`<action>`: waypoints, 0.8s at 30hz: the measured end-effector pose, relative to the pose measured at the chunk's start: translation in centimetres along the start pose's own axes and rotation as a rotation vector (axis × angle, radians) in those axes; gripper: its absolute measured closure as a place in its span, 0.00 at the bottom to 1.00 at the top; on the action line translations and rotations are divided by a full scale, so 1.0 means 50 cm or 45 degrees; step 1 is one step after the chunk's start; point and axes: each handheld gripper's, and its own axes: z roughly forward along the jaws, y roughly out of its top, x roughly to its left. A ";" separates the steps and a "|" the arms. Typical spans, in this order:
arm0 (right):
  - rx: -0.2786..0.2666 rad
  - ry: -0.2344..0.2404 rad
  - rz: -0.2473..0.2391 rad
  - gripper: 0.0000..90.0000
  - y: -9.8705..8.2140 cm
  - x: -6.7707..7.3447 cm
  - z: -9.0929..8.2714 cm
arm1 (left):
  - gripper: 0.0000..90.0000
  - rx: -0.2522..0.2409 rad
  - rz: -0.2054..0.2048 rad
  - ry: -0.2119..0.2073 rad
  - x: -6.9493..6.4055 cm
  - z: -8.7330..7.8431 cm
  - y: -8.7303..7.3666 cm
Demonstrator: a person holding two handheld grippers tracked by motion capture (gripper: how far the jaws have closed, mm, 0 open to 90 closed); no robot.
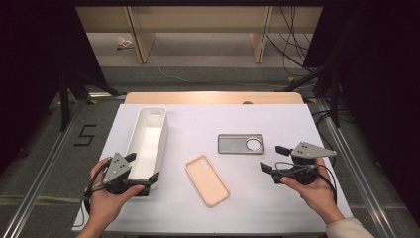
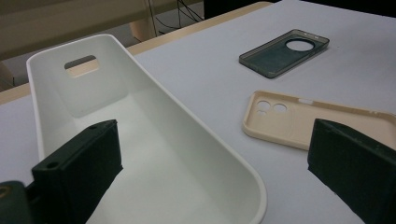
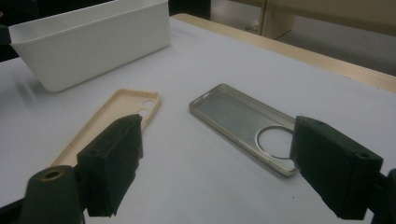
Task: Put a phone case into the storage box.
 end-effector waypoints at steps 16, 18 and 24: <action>0.088 -0.047 -0.046 0.80 0.013 0.004 0.048 | 0.05 0.006 -0.002 0.001 0.000 0.005 0.000; 0.134 -0.049 -0.063 0.97 0.022 0.008 0.074 | 0.05 0.003 0.000 -0.002 0.000 0.006 0.000; 0.205 -0.023 -0.085 1.00 0.047 0.014 0.133 | 0.05 0.004 -0.001 -0.003 0.000 0.005 0.000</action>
